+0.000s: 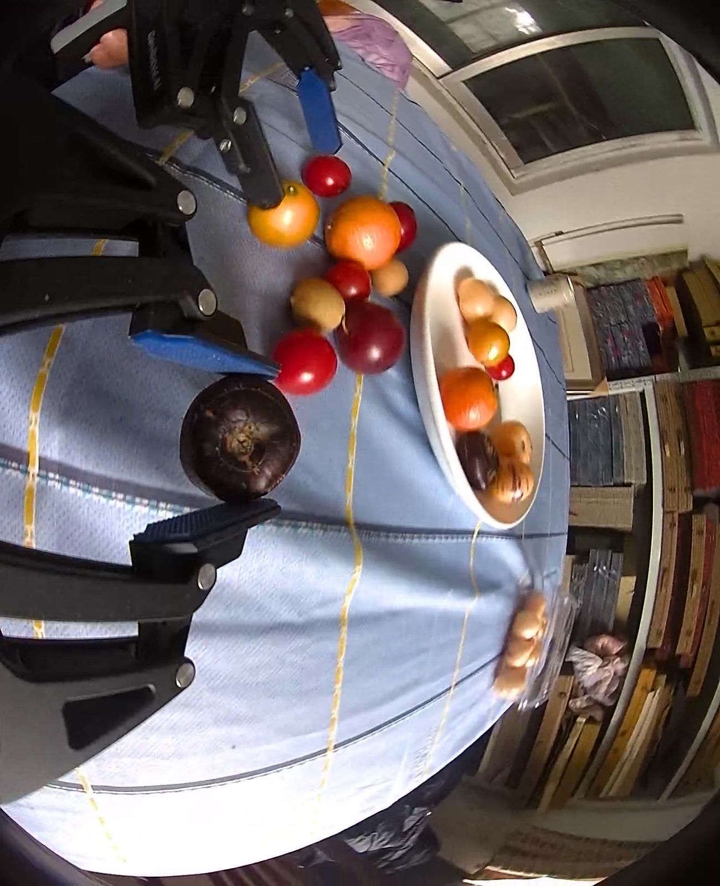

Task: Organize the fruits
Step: 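Grasp the dark mangosteen with the right gripper while the left gripper grasps an orange, then lift the mangosteen and orange from the pile with both grippers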

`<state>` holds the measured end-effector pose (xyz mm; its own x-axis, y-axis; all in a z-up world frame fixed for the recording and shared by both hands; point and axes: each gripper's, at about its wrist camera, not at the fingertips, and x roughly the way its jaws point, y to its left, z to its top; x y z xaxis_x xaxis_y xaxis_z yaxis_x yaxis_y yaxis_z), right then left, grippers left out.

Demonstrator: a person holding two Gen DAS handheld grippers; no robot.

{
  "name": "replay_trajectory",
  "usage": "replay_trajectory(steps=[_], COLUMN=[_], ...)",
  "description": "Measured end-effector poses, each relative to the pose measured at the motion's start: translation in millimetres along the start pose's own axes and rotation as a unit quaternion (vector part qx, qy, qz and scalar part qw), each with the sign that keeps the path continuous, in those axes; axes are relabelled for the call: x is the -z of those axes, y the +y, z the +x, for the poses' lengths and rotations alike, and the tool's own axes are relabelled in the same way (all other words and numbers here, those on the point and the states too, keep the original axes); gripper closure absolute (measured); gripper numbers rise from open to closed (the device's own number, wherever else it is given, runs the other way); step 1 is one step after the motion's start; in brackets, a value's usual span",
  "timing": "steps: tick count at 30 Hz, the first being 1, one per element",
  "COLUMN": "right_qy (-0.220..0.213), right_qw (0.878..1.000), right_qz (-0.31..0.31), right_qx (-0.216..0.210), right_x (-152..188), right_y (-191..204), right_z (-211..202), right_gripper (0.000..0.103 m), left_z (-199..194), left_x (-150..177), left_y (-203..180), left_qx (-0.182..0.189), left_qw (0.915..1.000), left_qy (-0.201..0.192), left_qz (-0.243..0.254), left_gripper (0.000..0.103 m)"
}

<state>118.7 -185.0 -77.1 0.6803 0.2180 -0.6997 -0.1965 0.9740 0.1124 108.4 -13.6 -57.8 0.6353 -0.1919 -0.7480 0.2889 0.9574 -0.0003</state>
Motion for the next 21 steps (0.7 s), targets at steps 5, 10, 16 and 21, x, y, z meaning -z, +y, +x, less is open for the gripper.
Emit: replay_trajectory(steps=[5,10,16,21], right_qy=[-0.009,-0.009,-0.011,-0.012], right_qw=[1.000,1.000,1.000,1.000], right_qz=[-0.017,-0.010,-0.004,-0.007], right_qx=[-0.006,-0.014,-0.017,-0.015], right_x=[1.2,1.8,2.0,1.8], right_y=[6.1,3.8,1.2,3.0], right_z=[-3.8,-4.2,-5.3,-5.4], right_gripper=[0.059,0.059,0.059,0.059], left_z=[10.8,13.0,11.9,12.6], left_x=[-2.0,-3.4,-0.1,-0.4], left_y=[-7.7,-10.8,-14.1,-13.4], left_qx=[-0.003,0.003,0.001,0.003], left_qw=[1.0000,1.0000,0.9999,0.9999], left_qy=[0.008,0.004,-0.003,-0.003], left_qz=[0.004,0.008,0.013,0.010], left_gripper=[0.025,0.065,0.065,0.065])
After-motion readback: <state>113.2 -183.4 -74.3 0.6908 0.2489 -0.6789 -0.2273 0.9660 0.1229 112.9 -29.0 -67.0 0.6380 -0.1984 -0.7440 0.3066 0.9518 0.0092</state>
